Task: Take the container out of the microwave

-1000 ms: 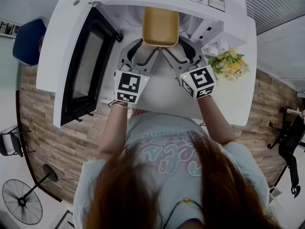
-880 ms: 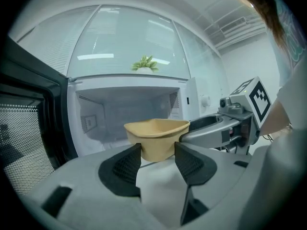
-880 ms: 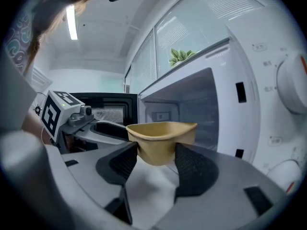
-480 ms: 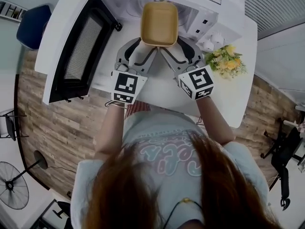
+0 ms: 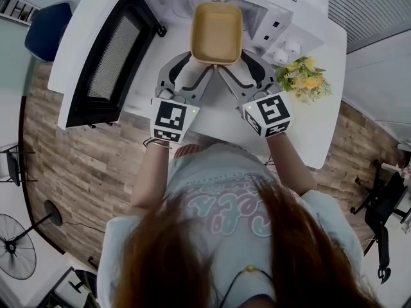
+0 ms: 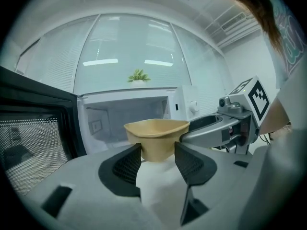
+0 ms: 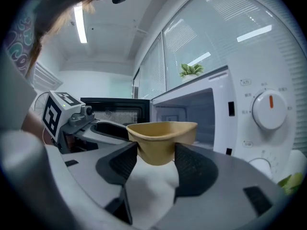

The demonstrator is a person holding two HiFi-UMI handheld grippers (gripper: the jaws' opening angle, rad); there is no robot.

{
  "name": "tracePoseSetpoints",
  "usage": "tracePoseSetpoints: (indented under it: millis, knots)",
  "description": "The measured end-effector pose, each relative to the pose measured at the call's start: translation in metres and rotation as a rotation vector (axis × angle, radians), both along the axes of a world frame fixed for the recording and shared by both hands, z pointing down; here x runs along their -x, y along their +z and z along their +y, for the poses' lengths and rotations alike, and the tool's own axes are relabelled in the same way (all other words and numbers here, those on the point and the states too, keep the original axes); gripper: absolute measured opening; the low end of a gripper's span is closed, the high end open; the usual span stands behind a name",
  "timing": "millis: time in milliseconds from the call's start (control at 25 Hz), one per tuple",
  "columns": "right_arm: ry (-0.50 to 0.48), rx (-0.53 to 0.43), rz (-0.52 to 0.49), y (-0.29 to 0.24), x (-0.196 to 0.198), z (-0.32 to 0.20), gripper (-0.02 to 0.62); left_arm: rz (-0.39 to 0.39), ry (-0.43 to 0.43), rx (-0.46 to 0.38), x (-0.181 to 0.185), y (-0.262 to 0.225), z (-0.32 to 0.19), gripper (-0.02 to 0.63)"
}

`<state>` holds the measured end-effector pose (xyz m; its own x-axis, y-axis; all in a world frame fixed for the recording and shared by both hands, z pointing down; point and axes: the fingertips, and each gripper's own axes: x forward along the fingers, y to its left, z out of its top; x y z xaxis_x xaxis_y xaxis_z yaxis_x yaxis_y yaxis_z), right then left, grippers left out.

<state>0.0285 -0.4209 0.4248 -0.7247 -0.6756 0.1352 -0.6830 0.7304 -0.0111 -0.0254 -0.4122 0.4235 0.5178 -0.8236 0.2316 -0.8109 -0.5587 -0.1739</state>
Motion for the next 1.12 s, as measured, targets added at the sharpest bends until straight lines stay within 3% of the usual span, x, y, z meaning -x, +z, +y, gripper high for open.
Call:
tracePoseSetpoints:
  millis: [1120]
  knots:
    - [0.163,-0.043,0.032,-0.020,0.034,0.130,0.244,0.046,0.165,-0.007,0.035,-0.017,0.121,0.218]
